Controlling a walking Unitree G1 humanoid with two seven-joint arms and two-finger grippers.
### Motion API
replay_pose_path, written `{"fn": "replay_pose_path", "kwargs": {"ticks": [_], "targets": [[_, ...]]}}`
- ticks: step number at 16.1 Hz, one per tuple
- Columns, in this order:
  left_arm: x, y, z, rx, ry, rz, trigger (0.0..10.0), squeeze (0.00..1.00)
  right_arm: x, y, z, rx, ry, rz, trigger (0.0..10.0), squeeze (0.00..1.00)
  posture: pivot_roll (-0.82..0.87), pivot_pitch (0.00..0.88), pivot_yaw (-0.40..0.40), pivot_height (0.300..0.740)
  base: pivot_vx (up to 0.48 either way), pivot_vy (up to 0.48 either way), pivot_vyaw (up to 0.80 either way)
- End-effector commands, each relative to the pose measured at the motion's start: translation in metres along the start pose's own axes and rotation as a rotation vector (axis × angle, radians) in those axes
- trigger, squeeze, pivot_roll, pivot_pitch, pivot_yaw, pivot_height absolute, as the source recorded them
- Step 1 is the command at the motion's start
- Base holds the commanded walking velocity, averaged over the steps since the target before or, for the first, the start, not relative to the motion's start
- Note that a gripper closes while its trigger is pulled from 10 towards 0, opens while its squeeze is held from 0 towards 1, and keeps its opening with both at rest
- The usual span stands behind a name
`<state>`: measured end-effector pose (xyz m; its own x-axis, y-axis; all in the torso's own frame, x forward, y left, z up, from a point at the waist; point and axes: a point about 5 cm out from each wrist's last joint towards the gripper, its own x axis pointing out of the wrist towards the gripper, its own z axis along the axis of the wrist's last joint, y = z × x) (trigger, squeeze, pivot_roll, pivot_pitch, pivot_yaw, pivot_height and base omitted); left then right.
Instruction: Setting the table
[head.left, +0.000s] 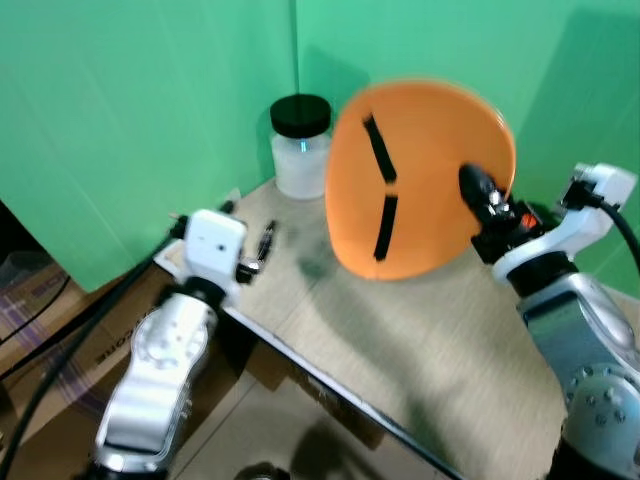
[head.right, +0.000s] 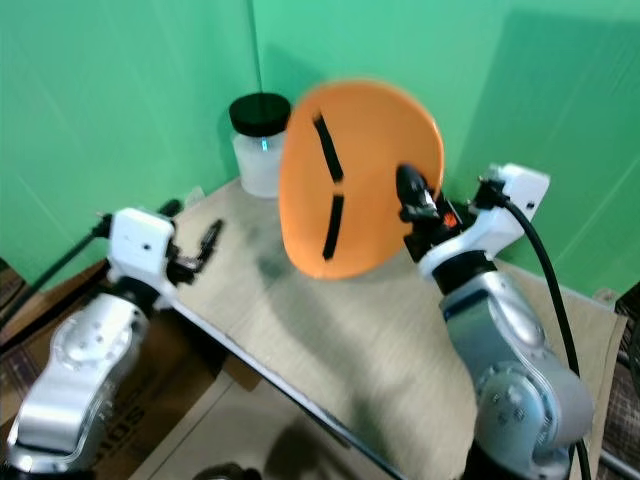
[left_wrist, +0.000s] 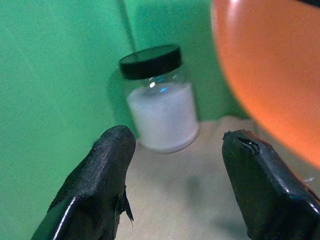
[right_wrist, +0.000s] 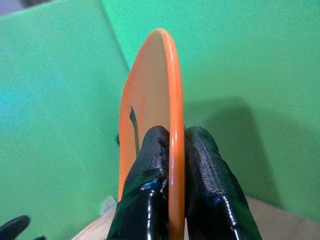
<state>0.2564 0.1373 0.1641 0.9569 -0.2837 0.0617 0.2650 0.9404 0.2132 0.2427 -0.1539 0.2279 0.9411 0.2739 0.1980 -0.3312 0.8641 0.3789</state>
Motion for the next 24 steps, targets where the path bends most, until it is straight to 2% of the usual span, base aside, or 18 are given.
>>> {"fn": "replay_pose_path", "kwargs": {"ticks": [1,2,3,4,6,8,11,17,20,24], "targets": [[-0.004,-0.001,0.001,-0.009,0.005,0.009,10.0,0.00,-0.004,0.010,0.000,-0.017,-0.012,0.047,3.5,0.00,-0.06,0.000,0.067,0.740,0.000,0.000,0.00],[-0.004,-0.002,-0.002,0.001,0.019,0.026,10.0,0.00,-0.005,0.011,-0.005,-0.016,0.006,0.034,8.7,0.00,-0.07,0.000,0.078,0.740,0.000,0.000,0.00],[-0.002,-0.005,-0.004,0.004,0.034,0.041,10.0,0.00,-0.005,0.010,-0.014,-0.063,0.033,0.021,10.0,0.00,-0.07,0.000,0.081,0.740,0.000,0.000,0.00],[0.001,-0.008,-0.001,-0.006,0.020,0.036,10.0,0.00,-0.005,0.010,-0.021,-0.167,0.057,0.022,10.0,0.00,-0.07,0.000,0.078,0.740,0.000,0.000,0.00],[0.003,-0.009,0.003,-0.012,0.009,0.049,10.0,0.00,-0.005,0.008,-0.026,-0.219,0.055,-0.022,10.0,0.00,-0.07,0.000,0.064,0.740,0.000,0.000,0.00],[0.001,-0.007,0.001,-0.033,0.024,0.068,10.0,0.00,-0.007,0.005,-0.034,-0.195,0.102,-0.030,10.0,0.00,-0.07,0.000,0.069,0.740,0.000,0.000,0.00],[-0.003,-0.006,-0.001,-0.039,0.029,0.077,10.0,0.00,-0.012,0.005,-0.036,-0.195,0.095,-0.015,10.0,0.00,-0.07,0.000,0.052,0.740,0.000,0.000,0.00],[-0.002,-0.002,0.000,-0.024,0.026,0.086,10.0,0.00,-0.009,0.005,-0.041,-0.200,0.084,-0.015,10.0,0.00,-0.06,0.000,0.042,0.740,-0.257,0.000,0.00],[-0.002,0.001,-0.001,-0.019,0.027,0.109,10.0,0.00,-0.004,0.005,-0.043,-0.206,0.086,0.005,10.0,0.00,-0.06,0.000,0.035,0.740,0.000,0.000,0.00],[-0.004,-0.003,-0.003,-0.032,0.039,0.097,10.0,0.00,-0.006,0.006,-0.044,-0.223,0.101,0.010,10.0,0.00,-0.06,0.000,0.034,0.740,0.000,0.000,0.00]]}}
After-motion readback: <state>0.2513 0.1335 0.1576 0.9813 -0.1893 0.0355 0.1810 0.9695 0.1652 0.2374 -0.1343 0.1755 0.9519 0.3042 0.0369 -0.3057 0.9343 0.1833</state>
